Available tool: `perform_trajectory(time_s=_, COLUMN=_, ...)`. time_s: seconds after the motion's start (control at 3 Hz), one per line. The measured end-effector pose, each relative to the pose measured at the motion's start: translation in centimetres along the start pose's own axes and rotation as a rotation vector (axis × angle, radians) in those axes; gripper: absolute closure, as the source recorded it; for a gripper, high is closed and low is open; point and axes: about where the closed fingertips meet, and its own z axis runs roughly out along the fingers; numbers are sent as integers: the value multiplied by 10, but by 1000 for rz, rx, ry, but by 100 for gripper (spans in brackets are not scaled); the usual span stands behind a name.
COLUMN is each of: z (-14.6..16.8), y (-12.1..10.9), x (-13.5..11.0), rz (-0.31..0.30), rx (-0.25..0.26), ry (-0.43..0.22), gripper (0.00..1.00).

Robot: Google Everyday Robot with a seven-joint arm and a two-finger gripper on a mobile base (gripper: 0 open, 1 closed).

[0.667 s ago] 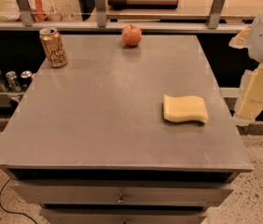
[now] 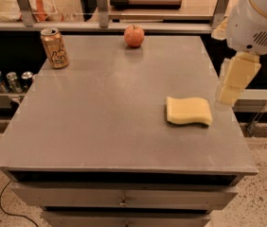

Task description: Pick orange can

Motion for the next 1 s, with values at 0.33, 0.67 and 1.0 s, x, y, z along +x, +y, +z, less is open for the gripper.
perform_trajectory(time_s=0.33, z=19, y=-31, x=-39, rz=19, rx=1, ry=-83, gripper=0)
perform_trajectory(time_s=0.67, z=45, y=-55, x=-85, rz=139, rx=-9, ry=-198, gripper=0)
perform_trajectory(time_s=1.0, z=45, y=-55, x=-85, rz=136, rx=-9, ry=-198, gripper=0)
